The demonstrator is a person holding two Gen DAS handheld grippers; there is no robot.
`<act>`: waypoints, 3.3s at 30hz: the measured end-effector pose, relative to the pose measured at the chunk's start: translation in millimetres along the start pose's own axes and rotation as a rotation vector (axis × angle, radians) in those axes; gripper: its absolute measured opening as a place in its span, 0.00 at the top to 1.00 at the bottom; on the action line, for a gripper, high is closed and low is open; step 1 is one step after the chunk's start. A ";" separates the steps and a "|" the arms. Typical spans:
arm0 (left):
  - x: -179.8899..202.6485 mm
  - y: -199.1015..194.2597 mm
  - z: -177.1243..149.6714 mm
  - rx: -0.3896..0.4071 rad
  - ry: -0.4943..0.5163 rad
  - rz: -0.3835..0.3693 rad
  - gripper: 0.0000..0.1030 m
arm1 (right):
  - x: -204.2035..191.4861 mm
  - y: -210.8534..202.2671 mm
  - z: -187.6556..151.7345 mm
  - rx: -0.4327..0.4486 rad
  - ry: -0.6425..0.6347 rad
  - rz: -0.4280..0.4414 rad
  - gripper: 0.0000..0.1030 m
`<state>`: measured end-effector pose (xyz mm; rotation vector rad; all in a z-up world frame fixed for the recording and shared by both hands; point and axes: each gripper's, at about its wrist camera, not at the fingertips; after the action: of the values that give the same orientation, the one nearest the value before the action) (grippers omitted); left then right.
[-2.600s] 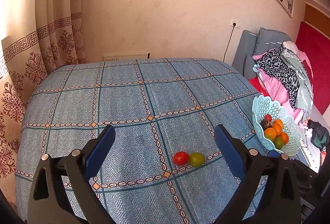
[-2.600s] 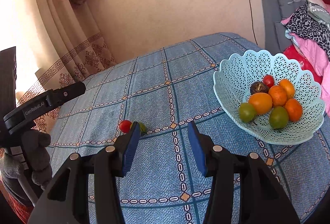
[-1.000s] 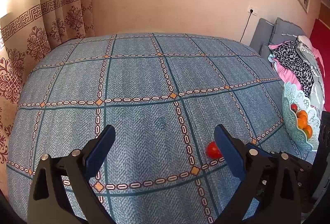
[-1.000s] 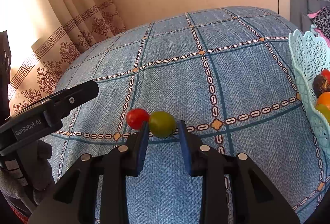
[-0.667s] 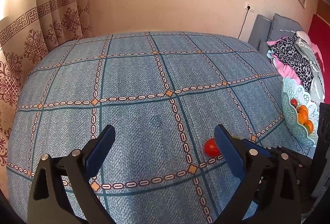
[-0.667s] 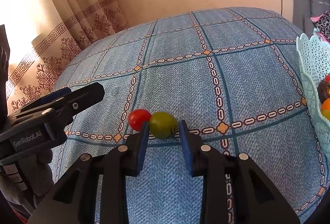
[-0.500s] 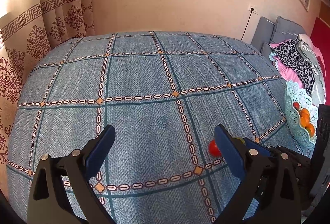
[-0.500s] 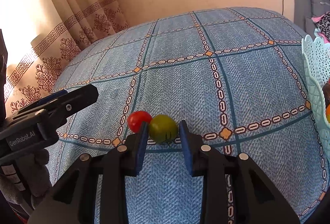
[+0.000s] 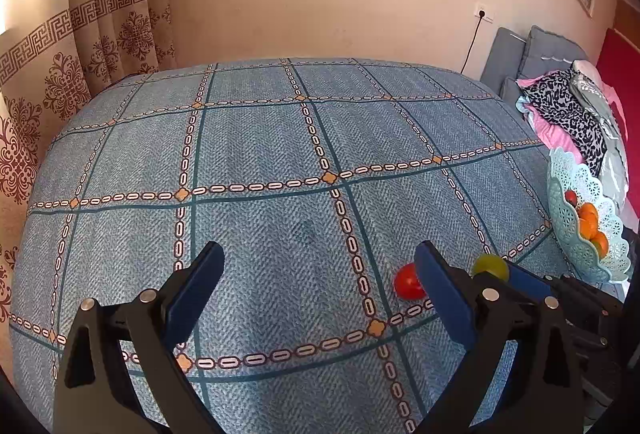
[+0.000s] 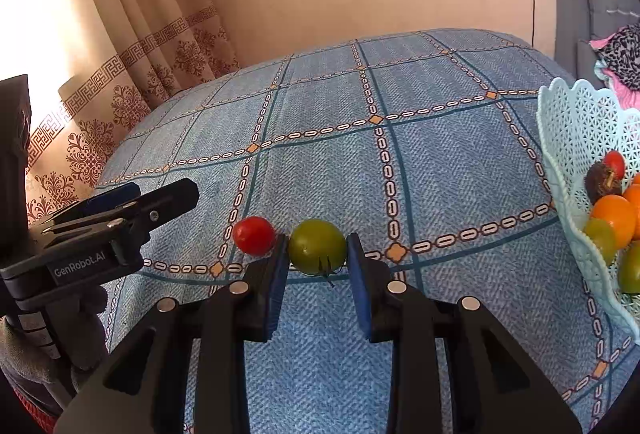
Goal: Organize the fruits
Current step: 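Close the right tool on the green tomato while the left tool grasps the red tomato, then carry the green and red tomatoes over the blue basket with both tools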
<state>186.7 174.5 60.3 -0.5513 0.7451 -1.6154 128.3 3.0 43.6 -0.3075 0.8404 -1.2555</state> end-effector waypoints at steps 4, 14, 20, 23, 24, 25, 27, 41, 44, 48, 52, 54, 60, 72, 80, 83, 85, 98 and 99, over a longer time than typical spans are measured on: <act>13.5 2.2 -3.5 -0.014 0.035 -0.018 0.15 | 7.3 -16.4 -1.5 0.031 0.005 -0.045 0.71; 55.0 16.3 -21.2 -0.054 0.146 -0.080 0.49 | 21.8 -32.7 -12.8 0.041 0.046 -0.064 0.71; 65.9 23.5 -24.7 -0.061 0.182 -0.101 0.74 | 27.3 -36.4 -20.1 0.043 0.064 -0.062 0.71; 67.4 23.4 -24.9 -0.053 0.192 -0.091 0.74 | 27.7 -37.4 -21.7 0.045 0.066 -0.061 0.71; 69.3 23.4 -25.4 -0.053 0.193 -0.091 0.74 | 26.6 -36.5 -21.2 0.046 0.067 -0.060 0.71; 69.7 23.0 -25.7 -0.053 0.192 -0.091 0.74 | 27.3 -37.7 -21.8 0.048 0.068 -0.060 0.71; 68.2 21.9 -25.7 -0.053 0.187 -0.091 0.74 | 27.9 -39.4 -22.5 0.050 0.072 -0.059 0.71; 67.0 -13.9 -21.8 0.018 0.176 -0.095 0.74 | 27.7 -56.5 -21.7 0.086 0.078 -0.056 0.71; 70.0 -25.0 -20.9 0.038 0.176 -0.099 0.74 | 27.6 -63.6 -21.0 0.103 0.083 -0.057 0.71; 76.7 -37.9 -19.8 0.065 0.178 -0.096 0.74 | 27.7 -72.2 -19.3 0.124 0.088 -0.059 0.71; 82.0 -49.6 -20.9 0.089 0.188 -0.099 0.74 | 26.9 -81.0 -17.7 0.146 0.093 -0.062 0.71; 83.5 -53.2 -19.7 0.097 0.191 -0.098 0.74 | 27.5 -85.2 -16.9 0.156 0.098 -0.064 0.71; 92.1 -68.9 -20.3 0.131 0.203 -0.096 0.74 | 31.0 -98.5 -19.2 0.182 0.107 -0.063 0.71; 113.7 -96.4 -14.4 0.189 0.242 -0.102 0.74 | 50.1 -139.6 -19.7 0.258 0.128 -0.073 0.71; 141.3 -102.5 -14.4 0.189 0.270 -0.129 0.74 | 76.0 -168.6 -22.0 0.318 0.182 -0.106 0.71; 152.6 -102.6 -17.0 0.185 0.282 -0.142 0.74 | 86.4 -177.9 -22.2 0.333 0.186 -0.133 0.71; 160.4 -103.3 -17.8 0.184 0.294 -0.151 0.74 | 93.2 -184.7 -22.5 0.344 0.192 -0.145 0.71; 201.8 -106.0 -4.8 0.177 0.317 -0.220 0.74 | 140.2 -205.6 -23.6 0.380 0.253 -0.195 0.71; 204.7 -104.7 -3.5 0.171 0.316 -0.230 0.74 | 143.6 -205.3 -23.4 0.379 0.256 -0.197 0.71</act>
<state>77.4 -17.6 123.6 -0.2669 0.7858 -1.9883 -23.9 -188.8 101.7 0.0799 0.7807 -1.6310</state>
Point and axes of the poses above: each gripper's, at about its wrist camera, not at the fingertips, and y roughly the way its jaws point, x to its right, z to its top, and after that the axes turned 11 degrees about z, right-handed
